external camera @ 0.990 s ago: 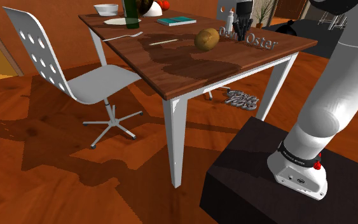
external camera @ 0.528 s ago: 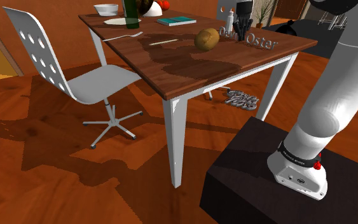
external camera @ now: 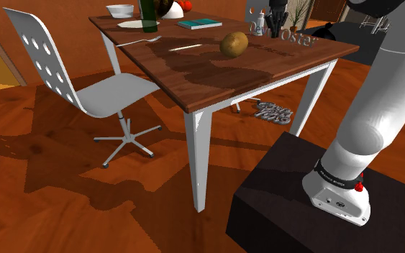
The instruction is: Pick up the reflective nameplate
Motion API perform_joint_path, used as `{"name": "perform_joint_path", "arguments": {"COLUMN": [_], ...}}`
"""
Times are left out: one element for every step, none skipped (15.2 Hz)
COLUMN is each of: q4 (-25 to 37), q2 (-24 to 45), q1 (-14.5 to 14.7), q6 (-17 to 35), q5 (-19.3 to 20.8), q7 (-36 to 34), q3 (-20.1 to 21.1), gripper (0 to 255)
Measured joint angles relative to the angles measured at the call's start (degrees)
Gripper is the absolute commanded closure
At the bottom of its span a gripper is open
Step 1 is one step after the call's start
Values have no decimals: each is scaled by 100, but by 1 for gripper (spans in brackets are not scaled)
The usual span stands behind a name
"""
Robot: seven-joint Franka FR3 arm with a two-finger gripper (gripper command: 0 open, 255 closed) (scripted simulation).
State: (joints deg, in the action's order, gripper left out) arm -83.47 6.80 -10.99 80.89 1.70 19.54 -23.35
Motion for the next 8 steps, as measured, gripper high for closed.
{"name": "perform_joint_path", "arguments": {"q4": [89,240,362,460,583,712,856,958], "q2": [23,72,112,133,165,196,249,291], "q1": [-6,-21,-33,-40,-50,-57,-74,-87], "q6": [-68,-172,-256,-335,-427,-527,-622,-683], "q5": [-8,-25,-38,-45,-56,-68,-86,-102], "q7": [9,33,50,61,74,83,104,118], "q3": [-3,-10,-16,-20,-24,-27,-33,-38], "gripper": [255,255,255,255,255,255,255,255]}}
